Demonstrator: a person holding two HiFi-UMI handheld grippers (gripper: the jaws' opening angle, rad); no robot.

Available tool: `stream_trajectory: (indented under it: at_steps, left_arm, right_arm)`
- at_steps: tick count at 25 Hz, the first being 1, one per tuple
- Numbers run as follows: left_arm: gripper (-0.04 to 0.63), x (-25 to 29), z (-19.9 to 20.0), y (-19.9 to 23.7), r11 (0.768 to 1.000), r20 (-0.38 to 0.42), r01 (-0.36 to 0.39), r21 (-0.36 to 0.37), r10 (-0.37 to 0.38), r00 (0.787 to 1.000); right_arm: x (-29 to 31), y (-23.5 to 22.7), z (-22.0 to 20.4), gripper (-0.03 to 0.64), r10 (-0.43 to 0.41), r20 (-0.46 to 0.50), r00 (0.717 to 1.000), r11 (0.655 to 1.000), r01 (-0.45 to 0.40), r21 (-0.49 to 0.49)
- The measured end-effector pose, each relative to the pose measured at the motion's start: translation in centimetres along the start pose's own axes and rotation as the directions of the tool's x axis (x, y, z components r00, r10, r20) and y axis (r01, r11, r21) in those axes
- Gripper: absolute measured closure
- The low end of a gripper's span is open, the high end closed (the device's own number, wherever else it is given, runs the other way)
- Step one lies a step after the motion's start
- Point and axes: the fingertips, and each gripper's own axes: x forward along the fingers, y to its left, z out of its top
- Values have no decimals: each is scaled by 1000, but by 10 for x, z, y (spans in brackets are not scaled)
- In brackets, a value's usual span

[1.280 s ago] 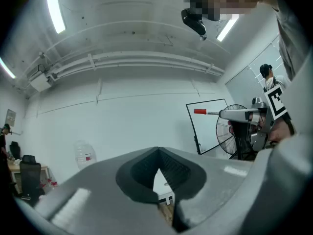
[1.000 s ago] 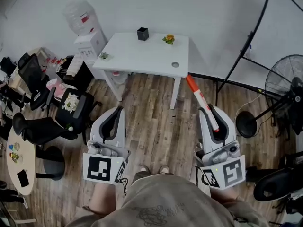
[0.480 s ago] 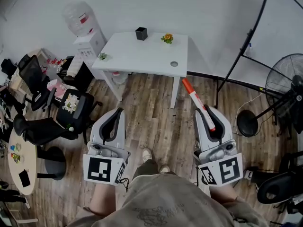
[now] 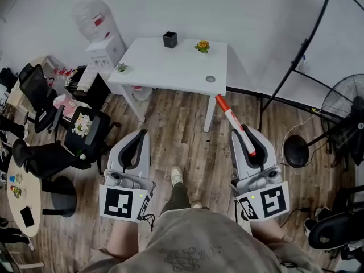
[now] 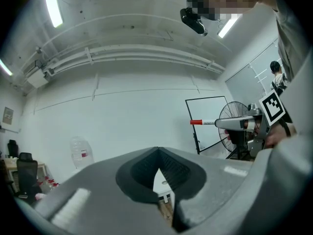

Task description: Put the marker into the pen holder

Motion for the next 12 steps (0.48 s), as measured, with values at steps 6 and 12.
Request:
stream_trajectory:
  at_steps: [6, 12]
  left_arm:
    - [595, 43, -12, 25, 1000, -11, 11, -6, -11, 1000]
    - [595, 95, -23, 63, 999, -31, 48, -17, -49, 998]
  right_arm:
    - [46, -14, -16, 517, 3, -18, 1000, 1000, -3, -5]
    - [108, -26, -30, 517, -17, -46, 999, 1000, 16, -6]
